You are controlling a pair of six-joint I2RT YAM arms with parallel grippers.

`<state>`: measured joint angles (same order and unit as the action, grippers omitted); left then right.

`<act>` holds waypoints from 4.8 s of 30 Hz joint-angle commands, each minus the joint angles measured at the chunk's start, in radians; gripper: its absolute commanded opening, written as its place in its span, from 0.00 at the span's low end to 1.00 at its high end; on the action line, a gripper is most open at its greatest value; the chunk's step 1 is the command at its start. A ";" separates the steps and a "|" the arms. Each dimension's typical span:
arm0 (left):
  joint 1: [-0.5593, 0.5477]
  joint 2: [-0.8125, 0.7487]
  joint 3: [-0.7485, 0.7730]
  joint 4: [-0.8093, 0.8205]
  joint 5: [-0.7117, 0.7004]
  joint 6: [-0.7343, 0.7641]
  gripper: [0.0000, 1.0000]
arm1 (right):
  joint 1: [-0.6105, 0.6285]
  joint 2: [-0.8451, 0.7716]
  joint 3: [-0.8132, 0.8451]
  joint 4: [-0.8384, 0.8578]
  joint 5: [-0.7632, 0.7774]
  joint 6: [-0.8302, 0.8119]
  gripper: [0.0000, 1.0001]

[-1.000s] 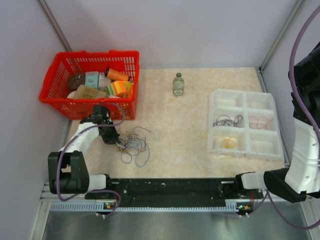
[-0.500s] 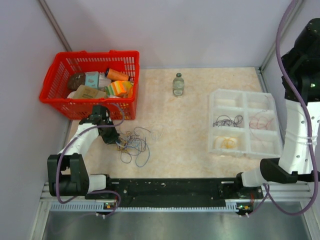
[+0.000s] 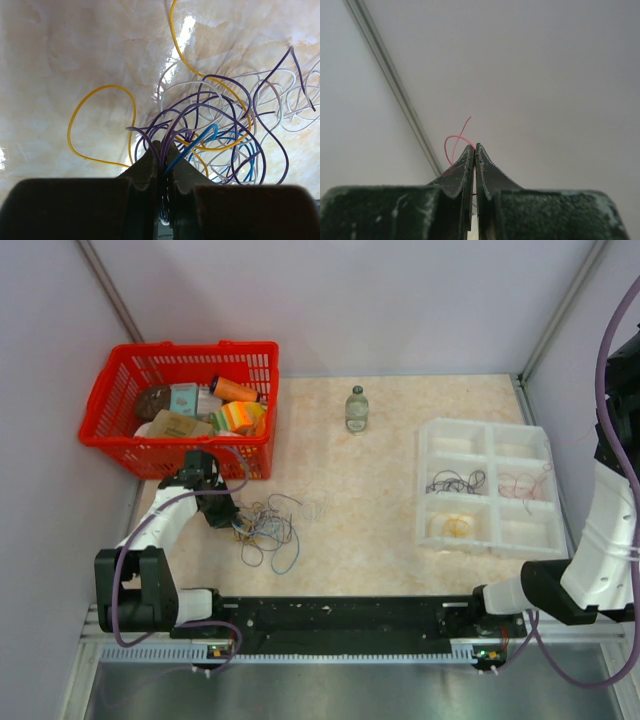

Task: Untangle the cables

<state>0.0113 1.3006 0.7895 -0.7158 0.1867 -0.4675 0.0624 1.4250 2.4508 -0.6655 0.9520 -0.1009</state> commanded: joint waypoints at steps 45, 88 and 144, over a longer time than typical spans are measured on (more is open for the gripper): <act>-0.007 -0.007 0.001 0.050 0.030 0.024 0.04 | -0.058 -0.066 -0.237 0.222 0.053 -0.099 0.00; -0.007 0.006 0.001 0.055 0.036 0.030 0.05 | -0.108 -0.116 -0.529 0.123 0.045 0.134 0.00; -0.007 -0.030 0.002 0.050 0.057 0.026 0.14 | -0.305 0.020 -1.052 -0.450 -0.599 0.474 0.68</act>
<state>0.0113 1.3056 0.7887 -0.7029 0.2142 -0.4568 -0.2417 1.5658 1.3834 -1.0012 0.3584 0.3771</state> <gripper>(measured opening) 0.124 0.675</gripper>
